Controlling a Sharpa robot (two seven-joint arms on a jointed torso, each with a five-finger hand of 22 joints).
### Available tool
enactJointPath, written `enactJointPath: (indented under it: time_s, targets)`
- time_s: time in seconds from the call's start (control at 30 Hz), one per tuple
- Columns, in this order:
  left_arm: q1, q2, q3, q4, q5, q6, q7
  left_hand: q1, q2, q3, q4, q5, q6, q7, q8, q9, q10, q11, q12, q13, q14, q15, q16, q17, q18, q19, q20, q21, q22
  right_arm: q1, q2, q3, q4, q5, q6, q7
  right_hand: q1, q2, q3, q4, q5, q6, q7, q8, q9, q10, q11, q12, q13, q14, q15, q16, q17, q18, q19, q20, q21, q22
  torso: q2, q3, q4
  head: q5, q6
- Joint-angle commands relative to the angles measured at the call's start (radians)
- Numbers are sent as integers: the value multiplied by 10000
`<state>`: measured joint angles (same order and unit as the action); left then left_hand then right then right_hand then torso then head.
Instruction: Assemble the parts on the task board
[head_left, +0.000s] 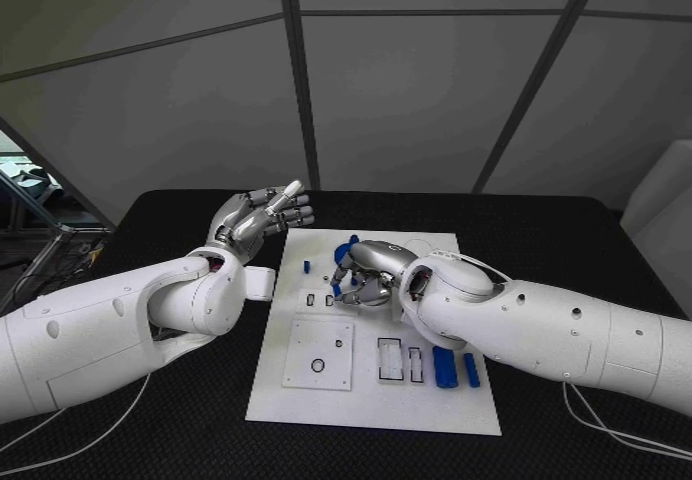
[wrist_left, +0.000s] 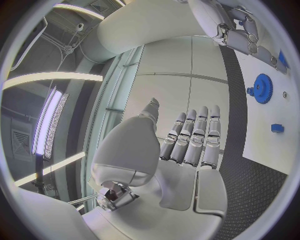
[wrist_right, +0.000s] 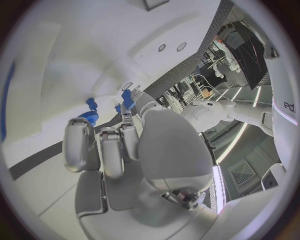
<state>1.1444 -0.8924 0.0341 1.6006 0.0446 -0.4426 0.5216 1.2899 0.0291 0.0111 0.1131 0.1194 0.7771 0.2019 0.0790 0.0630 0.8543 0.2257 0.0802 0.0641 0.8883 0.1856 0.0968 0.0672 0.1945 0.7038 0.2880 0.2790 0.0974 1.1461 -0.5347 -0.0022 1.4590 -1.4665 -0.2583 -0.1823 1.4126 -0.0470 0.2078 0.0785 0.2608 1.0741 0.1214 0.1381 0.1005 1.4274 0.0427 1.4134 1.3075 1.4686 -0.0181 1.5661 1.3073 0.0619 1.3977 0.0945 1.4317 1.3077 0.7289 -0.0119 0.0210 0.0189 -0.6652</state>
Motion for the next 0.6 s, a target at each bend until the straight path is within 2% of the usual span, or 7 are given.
enactJointPath:
  time_s: [0.03,0.6]
  targets:
    - [16,4,11,7,-22,134,-1,-13,93,-10,-60,2,-35,655,-50,-3,-67,5,-29,-7,-64,33,-68,-11,-192,97,0,-5,-12,9,22,0,-3,-227,346,-73,-86,-14,8,35,28,52,48,14,-9,-45,27,-37,689,1022,-36,47,2635,-44,-45,-52,17,-21,-1,-2,-1,12,-17]
    - [16,3,11,2,-22,140,-9,-13,93,-10,-60,2,-35,655,-50,-3,-67,5,-29,-7,-64,33,-68,-11,-192,97,0,-5,-12,-23,104,-27,-73,-479,656,-258,-162,-71,-11,47,38,28,55,10,-3,-71,33,-63,662,1022,-30,47,2635,-42,-50,-46,10,-29,-3,-4,-6,12,-65]
